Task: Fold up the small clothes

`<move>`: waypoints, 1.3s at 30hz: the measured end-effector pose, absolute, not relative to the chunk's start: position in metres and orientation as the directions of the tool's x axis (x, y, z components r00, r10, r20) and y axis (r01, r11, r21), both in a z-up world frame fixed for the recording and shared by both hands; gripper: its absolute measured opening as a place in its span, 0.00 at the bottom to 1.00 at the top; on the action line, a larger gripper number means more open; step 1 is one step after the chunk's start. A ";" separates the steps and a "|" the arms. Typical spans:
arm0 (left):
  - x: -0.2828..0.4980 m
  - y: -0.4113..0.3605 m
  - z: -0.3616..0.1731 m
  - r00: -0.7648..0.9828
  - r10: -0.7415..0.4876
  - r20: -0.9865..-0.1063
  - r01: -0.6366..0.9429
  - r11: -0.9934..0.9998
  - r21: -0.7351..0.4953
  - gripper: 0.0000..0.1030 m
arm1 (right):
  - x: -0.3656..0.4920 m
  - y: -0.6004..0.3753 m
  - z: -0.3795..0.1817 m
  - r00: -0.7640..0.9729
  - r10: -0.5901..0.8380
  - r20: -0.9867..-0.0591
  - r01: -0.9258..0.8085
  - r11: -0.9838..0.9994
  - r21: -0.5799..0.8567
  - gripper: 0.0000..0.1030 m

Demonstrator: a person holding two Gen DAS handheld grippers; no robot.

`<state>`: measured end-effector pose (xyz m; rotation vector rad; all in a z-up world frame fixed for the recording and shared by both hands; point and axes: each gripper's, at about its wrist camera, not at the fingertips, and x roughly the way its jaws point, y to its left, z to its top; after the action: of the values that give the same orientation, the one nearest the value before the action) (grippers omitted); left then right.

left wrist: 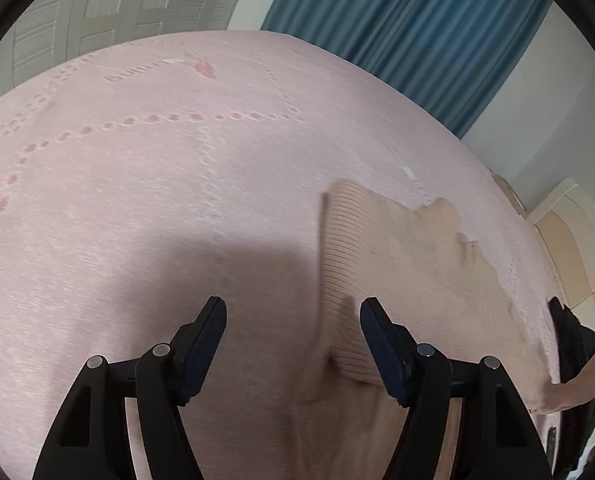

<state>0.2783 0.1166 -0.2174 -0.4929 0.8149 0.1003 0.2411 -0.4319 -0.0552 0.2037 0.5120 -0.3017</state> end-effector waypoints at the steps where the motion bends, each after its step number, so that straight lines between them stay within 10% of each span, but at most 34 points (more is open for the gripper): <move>1: 0.275 0.123 -0.216 0.691 -0.090 -0.717 -0.283 0.879 -0.383 0.66 | 0.246 -0.409 -0.048 0.840 -0.214 -0.499 0.300 0.949 0.096 0.06; 10: 0.264 0.161 -0.220 0.703 -0.125 -0.700 -0.334 0.811 -0.480 0.66 | 0.293 -0.177 -0.048 0.823 0.161 -0.545 -0.137 0.987 0.084 0.08; 14: 0.265 0.167 -0.224 0.703 -0.180 -0.688 -0.321 0.783 -0.533 0.66 | 0.303 -0.116 -0.086 0.720 0.345 -0.602 -0.302 0.937 0.177 0.47; 34: 0.288 0.076 -0.216 0.700 -0.242 -0.672 -0.108 0.894 -0.435 0.64 | 0.280 -0.293 -0.185 0.718 0.041 -0.695 0.187 0.950 0.249 0.58; 39: 0.289 0.078 -0.216 0.717 -0.215 -0.663 -0.117 0.901 -0.418 0.48 | 0.288 -0.309 -0.190 0.699 0.044 -0.713 0.198 0.947 0.253 0.58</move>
<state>0.2890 0.0781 -0.2162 -0.4573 0.7758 -0.0563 0.2878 -0.3087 -0.1904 0.3241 0.7950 -0.0878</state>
